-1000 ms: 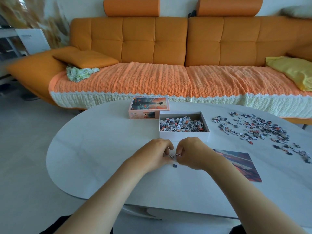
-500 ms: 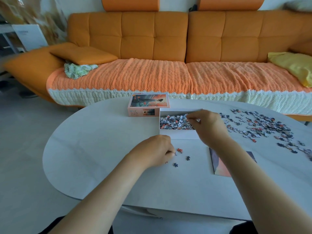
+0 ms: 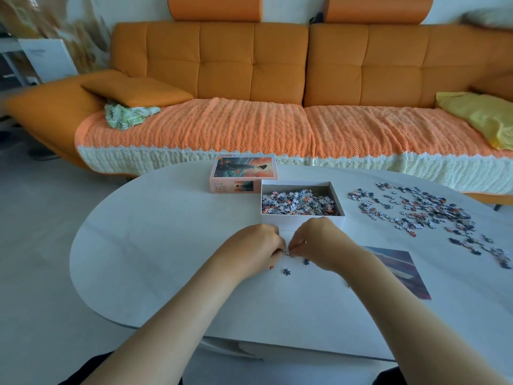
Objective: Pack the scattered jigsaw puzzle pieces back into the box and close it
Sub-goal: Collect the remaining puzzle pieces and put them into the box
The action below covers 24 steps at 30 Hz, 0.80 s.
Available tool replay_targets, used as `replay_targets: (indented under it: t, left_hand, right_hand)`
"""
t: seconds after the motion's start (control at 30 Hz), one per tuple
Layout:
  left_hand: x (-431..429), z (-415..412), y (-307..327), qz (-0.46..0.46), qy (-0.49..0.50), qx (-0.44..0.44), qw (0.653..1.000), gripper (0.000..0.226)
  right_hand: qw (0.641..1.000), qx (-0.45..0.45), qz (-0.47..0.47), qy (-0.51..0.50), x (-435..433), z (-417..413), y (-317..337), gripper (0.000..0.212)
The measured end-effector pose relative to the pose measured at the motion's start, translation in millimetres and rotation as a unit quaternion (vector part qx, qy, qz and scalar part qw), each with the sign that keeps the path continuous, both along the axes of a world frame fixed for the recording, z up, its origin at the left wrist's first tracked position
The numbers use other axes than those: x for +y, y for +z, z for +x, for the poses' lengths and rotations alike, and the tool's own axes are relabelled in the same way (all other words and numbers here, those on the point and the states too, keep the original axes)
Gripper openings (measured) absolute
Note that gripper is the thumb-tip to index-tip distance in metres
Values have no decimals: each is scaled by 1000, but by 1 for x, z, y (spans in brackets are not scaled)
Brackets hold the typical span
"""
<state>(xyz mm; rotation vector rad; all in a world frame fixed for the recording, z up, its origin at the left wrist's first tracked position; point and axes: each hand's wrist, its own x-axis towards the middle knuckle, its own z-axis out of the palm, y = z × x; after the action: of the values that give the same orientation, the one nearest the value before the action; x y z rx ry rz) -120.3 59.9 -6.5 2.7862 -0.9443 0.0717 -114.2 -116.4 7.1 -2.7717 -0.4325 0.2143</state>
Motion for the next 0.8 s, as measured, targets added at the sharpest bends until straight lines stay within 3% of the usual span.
replay_targets:
  t: [0.13,0.27,0.43,0.5,0.6,0.73,0.8]
  left_hand:
    - [4,2,-6,-25,9,-33,999,19]
    - [9,12,-11,-115,37,-5,993,16]
    - [5,27,6,-286,89,-21,954,14]
    - [3,39,9,-314,117,-42,941,14]
    - [-2,55,5,-286,138,-67,946,17]
    - [-5,67,-3,-136,124,-127,975,27]
    - [-5,68,-4,-113,121,-128,978,31]
  right_hand:
    - [1000,-15,-8,-2,0,-3,1,23]
    - [999,-29,23,-19,-3,-2,1,22]
    - [962,-215,144,-85,-11,18,13,14]
    - [949,-239,163,-125,-15,27,15,14]
    - [957,-218,159,-105,-21,35,10,22]
    - [966,-192,157,-68,-23,32,12,25]
    - [976,-147,152,-42,-24,25,17,25]
